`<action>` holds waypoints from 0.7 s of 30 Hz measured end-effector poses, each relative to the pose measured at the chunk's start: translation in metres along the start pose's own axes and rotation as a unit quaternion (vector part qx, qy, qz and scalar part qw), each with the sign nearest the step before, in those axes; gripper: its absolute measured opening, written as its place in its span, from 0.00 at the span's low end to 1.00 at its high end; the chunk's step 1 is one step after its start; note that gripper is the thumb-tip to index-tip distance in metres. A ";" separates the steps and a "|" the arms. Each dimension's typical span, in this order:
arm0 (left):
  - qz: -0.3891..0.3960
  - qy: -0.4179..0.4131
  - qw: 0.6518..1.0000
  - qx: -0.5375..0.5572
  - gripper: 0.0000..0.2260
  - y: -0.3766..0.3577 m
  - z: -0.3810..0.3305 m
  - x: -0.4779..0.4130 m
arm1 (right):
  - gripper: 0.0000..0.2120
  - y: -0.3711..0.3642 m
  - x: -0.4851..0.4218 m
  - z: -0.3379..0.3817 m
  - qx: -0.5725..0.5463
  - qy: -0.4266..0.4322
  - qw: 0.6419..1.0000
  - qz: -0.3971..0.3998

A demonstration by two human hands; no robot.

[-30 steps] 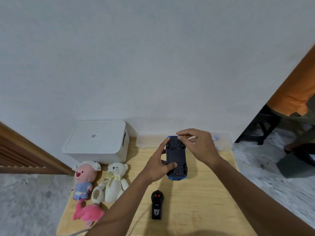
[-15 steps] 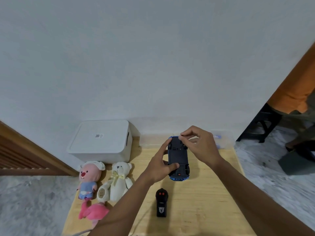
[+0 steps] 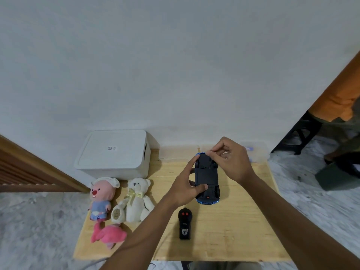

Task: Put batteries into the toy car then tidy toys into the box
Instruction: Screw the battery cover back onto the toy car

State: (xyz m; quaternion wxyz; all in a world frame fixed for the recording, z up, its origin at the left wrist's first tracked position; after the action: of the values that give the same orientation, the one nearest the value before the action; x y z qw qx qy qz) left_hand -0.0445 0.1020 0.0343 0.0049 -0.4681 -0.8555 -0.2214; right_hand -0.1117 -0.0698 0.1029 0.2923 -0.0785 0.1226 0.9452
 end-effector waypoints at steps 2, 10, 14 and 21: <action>0.000 0.002 1.000 -0.001 0.41 -0.001 0.001 -0.002 | 0.09 0.000 -0.001 0.000 0.000 0.011 1.000 -0.001; -0.007 0.007 1.000 0.002 0.41 -0.002 0.001 -0.012 | 0.08 0.008 -0.001 -0.005 0.017 0.038 0.999 0.010; -0.011 0.006 1.000 -0.002 0.41 -0.001 0.000 -0.013 | 0.08 0.009 -0.002 -0.004 -0.003 0.036 0.999 0.005; -0.010 0.014 1.000 0.000 0.41 0.006 -0.005 -0.013 | 0.12 0.010 0.001 -0.007 0.022 0.035 0.999 0.021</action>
State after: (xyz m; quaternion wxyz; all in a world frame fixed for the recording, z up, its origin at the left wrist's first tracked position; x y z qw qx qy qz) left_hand -0.0332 0.0931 0.0382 0.0152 -0.4566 -0.8598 -0.2281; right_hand -0.1178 -0.0793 0.0980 0.2698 -0.1029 0.1555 0.9447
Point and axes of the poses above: each hand's wrist, its own x-axis away from the middle knuckle, its own y-axis out of the back of the hand, z = x × y, the point moved 4 cm from there along -x, towards the middle knuckle, and after that the axes turned 11 degrees about -x, right-handed, at the moved point
